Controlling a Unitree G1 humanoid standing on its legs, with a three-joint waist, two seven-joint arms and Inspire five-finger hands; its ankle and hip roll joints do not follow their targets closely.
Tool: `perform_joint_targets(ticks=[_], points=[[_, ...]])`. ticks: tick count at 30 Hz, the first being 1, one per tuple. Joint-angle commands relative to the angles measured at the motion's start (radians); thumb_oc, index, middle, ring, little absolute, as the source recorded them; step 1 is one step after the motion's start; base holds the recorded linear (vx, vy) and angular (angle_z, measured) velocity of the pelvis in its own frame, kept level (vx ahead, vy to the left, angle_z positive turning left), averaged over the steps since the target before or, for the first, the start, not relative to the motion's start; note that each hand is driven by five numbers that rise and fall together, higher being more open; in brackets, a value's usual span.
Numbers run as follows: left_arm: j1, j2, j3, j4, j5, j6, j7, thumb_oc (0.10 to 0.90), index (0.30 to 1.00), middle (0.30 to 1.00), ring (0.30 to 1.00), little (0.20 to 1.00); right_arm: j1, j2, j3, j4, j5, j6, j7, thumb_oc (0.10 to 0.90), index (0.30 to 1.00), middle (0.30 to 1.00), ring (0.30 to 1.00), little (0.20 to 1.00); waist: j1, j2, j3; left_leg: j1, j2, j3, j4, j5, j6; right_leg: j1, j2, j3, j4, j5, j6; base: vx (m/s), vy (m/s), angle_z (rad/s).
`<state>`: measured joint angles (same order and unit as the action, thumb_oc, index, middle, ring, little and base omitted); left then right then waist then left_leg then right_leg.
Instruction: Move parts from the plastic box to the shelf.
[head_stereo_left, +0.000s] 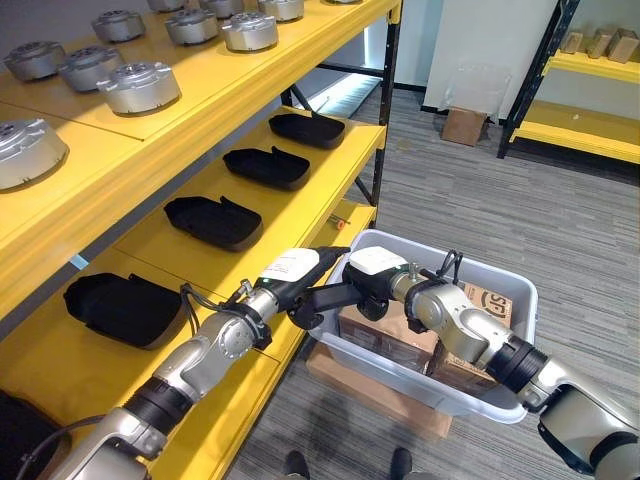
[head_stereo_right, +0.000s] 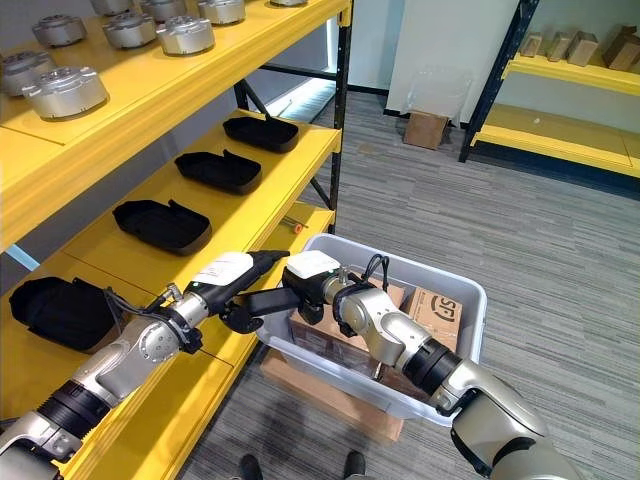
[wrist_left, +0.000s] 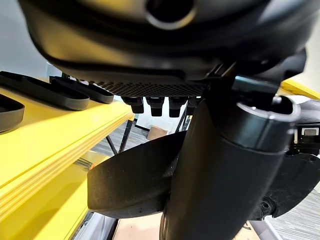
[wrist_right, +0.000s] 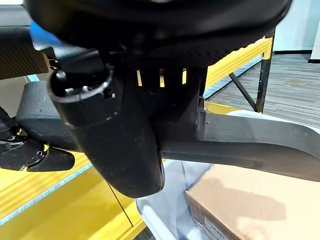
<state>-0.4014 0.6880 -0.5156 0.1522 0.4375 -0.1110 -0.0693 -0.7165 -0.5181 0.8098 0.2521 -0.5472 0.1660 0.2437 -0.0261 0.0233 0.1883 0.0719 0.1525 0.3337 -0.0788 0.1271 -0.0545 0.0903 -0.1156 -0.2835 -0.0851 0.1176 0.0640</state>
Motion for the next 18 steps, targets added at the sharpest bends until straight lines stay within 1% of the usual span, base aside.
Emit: perform_joint_targets(ticks=[1,2,4,8,16,17,18], points=[[-0.181,0.03,-0.006,0.012,-0.021,-0.021,0.033,0.9,1.0,1.0,1.0,1.0,-0.217,0.055,-0.001,-0.009,-0.002,-0.035,-0.055,0.4,0.3,0.3,0.3,0.3,0.019,-0.029,-0.051,0.073,0.052,-0.048,-0.008,-0.073,-0.058,0.015,-0.064,0.057,0.072,-0.1,0.069,0.0,0.0,0.0],[-0.182,0.027,-0.008,0.019,-0.02,-0.017,0.016,0.9,1.0,1.0,1.0,1.0,-0.22,0.059,-0.003,-0.007,-0.003,-0.028,-0.057,0.4,0.3,0.3,0.3,0.3,0.02,-0.028,-0.052,0.073,0.051,-0.048,-0.008,-0.072,-0.058,0.016,-0.064,0.057,0.07,-0.099,0.069,0.0,0.0,0.0],[-0.183,0.028,-0.015,0.028,0.0,-0.022,0.014,0.9,1.0,1.0,1.0,1.0,-0.221,0.059,-0.005,-0.007,-0.002,-0.029,-0.059,0.4,0.3,0.3,0.3,0.3,0.018,-0.027,-0.052,0.072,0.051,-0.048,-0.008,-0.072,-0.058,0.014,-0.064,0.058,0.071,-0.099,0.069,0.0,0.0,0.0],[-0.185,0.032,-0.026,0.039,-0.003,-0.024,0.004,0.9,1.0,1.0,1.0,1.0,-0.227,0.058,-0.003,-0.01,0.003,-0.027,-0.057,0.4,0.3,0.3,0.3,0.3,0.016,-0.027,-0.05,0.072,0.052,-0.046,-0.008,-0.071,-0.059,0.012,-0.063,0.06,0.071,-0.098,0.069,0.0,0.0,0.0],[-0.189,0.02,-0.032,0.042,-0.054,0.01,-0.004,0.9,1.0,1.0,1.0,1.0,-0.228,0.062,-0.003,-0.019,0.003,-0.029,-0.057,0.4,0.3,0.3,0.3,0.3,0.011,-0.025,-0.048,0.074,0.052,-0.042,-0.008,-0.07,-0.059,0.011,-0.062,0.067,0.071,-0.097,0.069,0.0,0.0,0.0],[-0.189,0.015,-0.03,0.045,-0.062,0.014,-0.008,0.598,0.577,0.577,0.577,0.577,-0.228,0.062,-0.005,-0.018,0.004,-0.032,-0.058,0.4,0.3,0.3,0.3,0.3,0.011,-0.025,-0.048,0.075,0.052,-0.042,-0.008,-0.07,-0.058,0.011,-0.062,0.067,0.072,-0.097,0.068,0.0,0.0,0.0],[-0.187,0.01,-0.025,0.046,-0.066,0.014,-0.007,0.4,0.3,0.3,0.3,0.3,-0.228,0.063,-0.009,-0.017,0.004,-0.032,-0.056,0.4,0.3,0.3,0.3,0.3,0.012,-0.025,-0.048,0.075,0.051,-0.043,-0.008,-0.069,-0.059,0.011,-0.062,0.068,0.073,-0.098,0.068,0.0,0.0,0.0]])
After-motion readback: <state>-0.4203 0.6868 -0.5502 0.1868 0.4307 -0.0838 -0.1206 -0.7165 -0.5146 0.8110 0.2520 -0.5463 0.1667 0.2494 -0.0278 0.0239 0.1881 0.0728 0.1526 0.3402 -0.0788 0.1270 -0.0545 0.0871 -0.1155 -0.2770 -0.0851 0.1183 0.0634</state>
